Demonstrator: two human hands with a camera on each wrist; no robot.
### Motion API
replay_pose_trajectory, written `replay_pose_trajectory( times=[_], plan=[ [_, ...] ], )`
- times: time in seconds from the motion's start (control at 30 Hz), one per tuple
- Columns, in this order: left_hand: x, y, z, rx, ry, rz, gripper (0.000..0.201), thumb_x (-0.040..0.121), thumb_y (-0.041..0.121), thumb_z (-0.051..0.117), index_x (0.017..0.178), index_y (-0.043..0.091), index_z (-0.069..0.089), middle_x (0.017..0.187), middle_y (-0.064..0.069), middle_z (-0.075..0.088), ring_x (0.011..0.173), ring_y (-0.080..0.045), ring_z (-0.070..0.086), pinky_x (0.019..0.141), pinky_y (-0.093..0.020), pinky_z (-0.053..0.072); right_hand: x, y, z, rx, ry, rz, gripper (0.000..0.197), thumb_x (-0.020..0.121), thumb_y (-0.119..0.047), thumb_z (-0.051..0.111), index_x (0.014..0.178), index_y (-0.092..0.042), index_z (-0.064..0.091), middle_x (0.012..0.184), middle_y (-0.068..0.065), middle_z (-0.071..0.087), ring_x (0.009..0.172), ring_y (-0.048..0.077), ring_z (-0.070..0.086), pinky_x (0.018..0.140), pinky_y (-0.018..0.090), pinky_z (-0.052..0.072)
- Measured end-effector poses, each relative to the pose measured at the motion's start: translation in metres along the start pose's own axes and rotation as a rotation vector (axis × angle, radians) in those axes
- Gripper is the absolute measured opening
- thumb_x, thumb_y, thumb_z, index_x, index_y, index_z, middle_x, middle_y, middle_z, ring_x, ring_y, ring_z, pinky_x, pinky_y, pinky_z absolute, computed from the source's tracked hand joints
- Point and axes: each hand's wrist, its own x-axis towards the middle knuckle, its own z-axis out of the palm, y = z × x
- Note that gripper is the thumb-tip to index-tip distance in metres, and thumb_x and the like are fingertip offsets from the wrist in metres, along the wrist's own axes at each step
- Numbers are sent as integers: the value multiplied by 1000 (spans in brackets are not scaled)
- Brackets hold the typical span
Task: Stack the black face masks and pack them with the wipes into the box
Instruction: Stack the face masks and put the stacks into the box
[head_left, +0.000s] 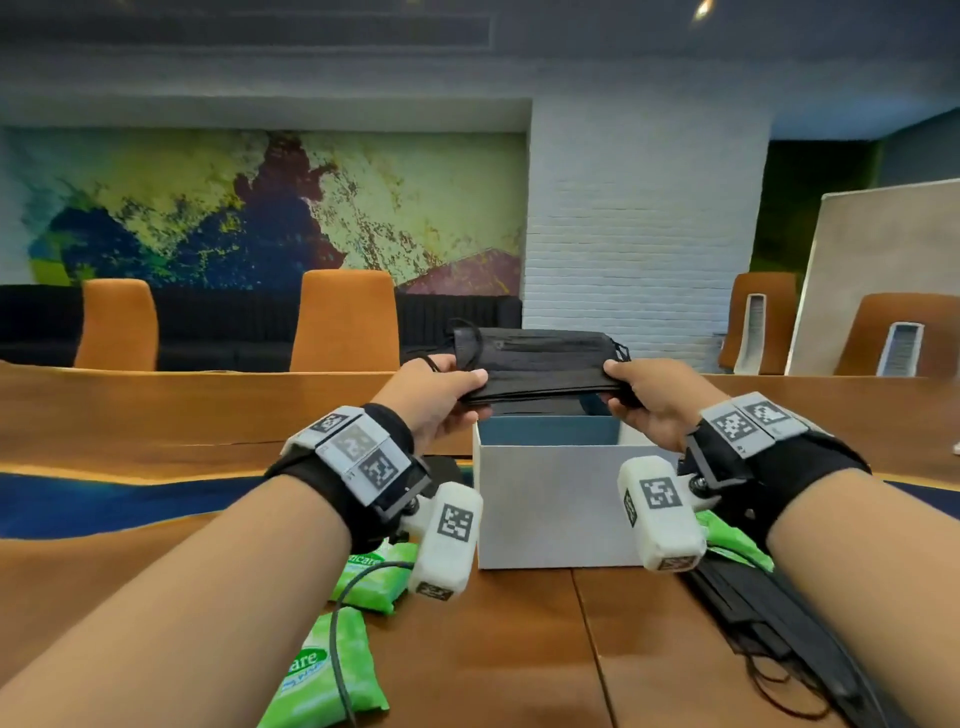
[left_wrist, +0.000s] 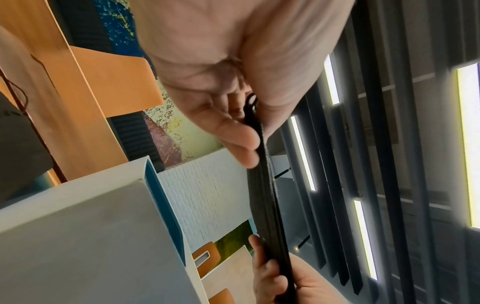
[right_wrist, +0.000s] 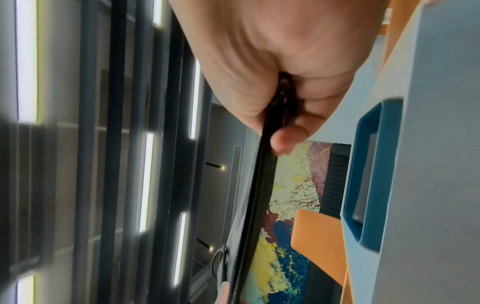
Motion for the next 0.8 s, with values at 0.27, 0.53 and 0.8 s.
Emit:
replay_pose_trajectory(
  times=[0.27, 0.53, 0.8],
  plan=[
    [24, 12, 21, 21, 73, -60, 11, 101, 18, 43, 90, 15, 46, 73, -5, 47, 45, -9, 47, 33, -13, 36, 9, -10, 9, -65, -36, 23, 12, 101, -8, 41, 90, -6, 47, 84, 10, 52, 66, 18, 55, 38, 14, 47],
    [35, -3, 18, 106, -16, -162, 24, 101, 35, 40, 98, 14, 51, 76, -3, 50, 67, -14, 47, 59, -24, 44, 35, -20, -16, 43, 35, 85, 19, 100, -5, 40, 82, -3, 44, 83, 13, 52, 62, 15, 53, 36, 13, 43],
    [57, -30, 8, 250, -83, -477, 60, 100, 30, 42, 151, 13, 16, 155, -18, 21, 139, -38, 27, 109, -58, 28, 85, -21, -29, 54, 75, 226, 30, 103, -13, 35, 76, -3, 42, 57, 12, 54, 19, 12, 42, 26, 15, 35]
  ],
)
